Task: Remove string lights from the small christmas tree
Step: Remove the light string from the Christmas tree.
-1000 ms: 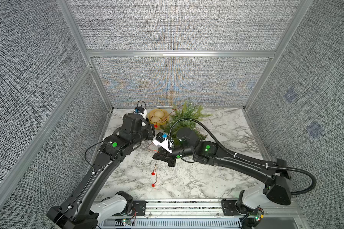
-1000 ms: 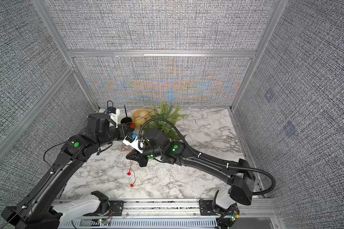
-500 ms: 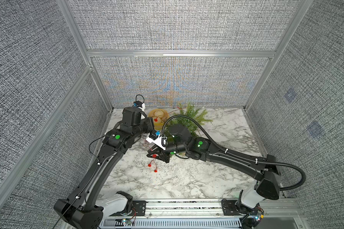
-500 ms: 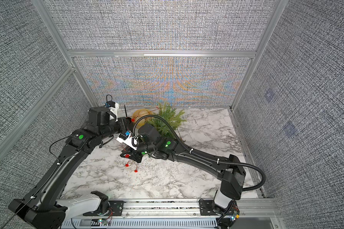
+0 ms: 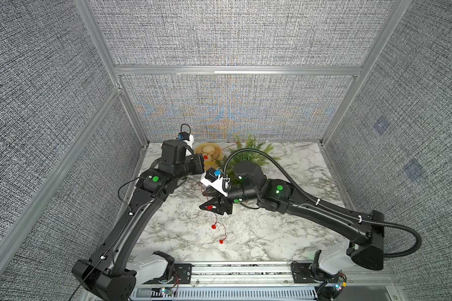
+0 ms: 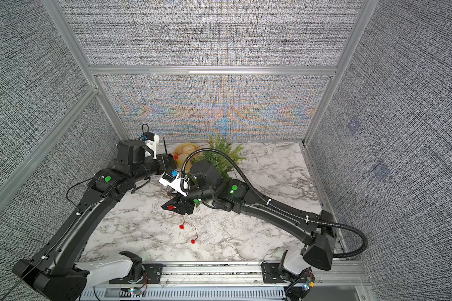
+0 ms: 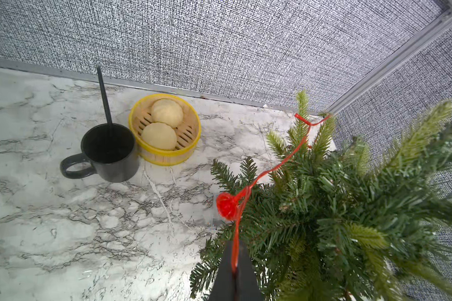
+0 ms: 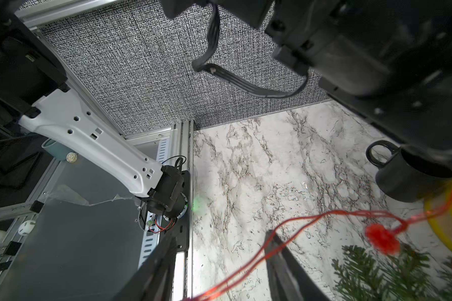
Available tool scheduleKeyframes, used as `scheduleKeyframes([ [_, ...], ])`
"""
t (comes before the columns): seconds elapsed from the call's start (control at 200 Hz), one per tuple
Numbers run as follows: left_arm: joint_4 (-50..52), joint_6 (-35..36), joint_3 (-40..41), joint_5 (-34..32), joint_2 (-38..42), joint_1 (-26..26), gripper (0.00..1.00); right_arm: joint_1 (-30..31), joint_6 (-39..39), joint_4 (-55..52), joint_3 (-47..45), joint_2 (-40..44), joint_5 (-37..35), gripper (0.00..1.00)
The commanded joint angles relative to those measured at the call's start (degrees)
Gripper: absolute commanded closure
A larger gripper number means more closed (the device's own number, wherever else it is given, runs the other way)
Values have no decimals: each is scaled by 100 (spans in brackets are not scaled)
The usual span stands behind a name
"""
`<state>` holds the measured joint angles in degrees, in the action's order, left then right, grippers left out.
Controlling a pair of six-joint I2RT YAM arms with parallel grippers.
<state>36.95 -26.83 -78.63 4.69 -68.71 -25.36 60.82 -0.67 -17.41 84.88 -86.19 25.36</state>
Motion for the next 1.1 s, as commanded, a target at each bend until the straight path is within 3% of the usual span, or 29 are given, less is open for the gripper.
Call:
scheduleKeyframes([
  [0.0,-84,123,-60,50,11,1,100,-5,-21,-257,39,187,-145,42],
  [0.35,-8,240,-212,-63,-100,5,100,-4,-185,-473,162,169,-303,36],
  [0.645,-54,306,-234,-150,-148,14,100,-26,-873,-1476,1212,-631,-471,35],
  [0.71,-40,319,-232,-200,-127,14,100,-30,-970,-1526,1263,-677,-433,30],
  [0.86,5,377,-245,-284,-69,11,100,-19,-1079,-1568,1320,-754,-287,2],
  [1.096,-52,318,-176,-215,-72,13,100,-9,-1208,-1647,1403,-800,10,1],
])
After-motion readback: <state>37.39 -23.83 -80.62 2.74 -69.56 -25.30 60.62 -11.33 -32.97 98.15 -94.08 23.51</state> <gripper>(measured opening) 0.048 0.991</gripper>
